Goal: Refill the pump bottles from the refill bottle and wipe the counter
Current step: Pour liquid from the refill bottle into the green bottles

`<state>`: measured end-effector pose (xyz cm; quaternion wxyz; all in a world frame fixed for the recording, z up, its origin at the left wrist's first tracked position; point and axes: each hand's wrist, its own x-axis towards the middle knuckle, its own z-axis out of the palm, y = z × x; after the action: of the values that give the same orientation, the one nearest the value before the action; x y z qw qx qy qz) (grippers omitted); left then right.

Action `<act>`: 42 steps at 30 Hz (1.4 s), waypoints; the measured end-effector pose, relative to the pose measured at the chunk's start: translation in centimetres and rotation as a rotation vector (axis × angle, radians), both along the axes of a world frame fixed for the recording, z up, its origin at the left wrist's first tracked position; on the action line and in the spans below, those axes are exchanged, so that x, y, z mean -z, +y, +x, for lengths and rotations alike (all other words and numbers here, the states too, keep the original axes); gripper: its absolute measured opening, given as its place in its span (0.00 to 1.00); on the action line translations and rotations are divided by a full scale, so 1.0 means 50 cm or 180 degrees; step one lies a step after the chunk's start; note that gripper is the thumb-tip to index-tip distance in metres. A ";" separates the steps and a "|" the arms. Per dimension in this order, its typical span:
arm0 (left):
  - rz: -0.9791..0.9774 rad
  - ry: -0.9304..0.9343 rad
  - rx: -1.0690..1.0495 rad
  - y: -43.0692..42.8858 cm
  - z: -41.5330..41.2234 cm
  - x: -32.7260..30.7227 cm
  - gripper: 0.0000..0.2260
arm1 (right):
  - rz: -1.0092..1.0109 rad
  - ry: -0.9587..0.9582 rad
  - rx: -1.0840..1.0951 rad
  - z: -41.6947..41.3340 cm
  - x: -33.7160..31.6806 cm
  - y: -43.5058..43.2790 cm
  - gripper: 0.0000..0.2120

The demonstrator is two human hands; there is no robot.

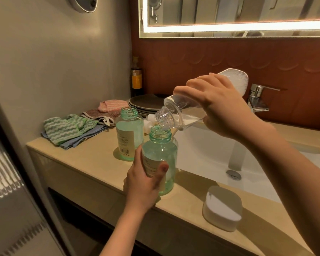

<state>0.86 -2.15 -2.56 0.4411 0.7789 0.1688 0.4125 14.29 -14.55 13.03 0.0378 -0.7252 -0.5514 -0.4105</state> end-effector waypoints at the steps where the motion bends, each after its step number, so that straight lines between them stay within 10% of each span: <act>1: 0.0009 0.0003 -0.0010 0.000 0.000 0.000 0.49 | -0.0007 -0.0013 -0.0010 0.000 -0.001 0.000 0.34; 42: 0.0116 0.0174 -0.0059 -0.007 -0.007 -0.006 0.48 | -0.0525 -0.0811 0.0064 -0.066 -0.071 0.023 0.23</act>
<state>0.49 -2.50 -2.26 0.4183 0.7962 0.1805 0.3981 11.00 -13.38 16.57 -0.0963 -0.6733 -0.5764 -0.4529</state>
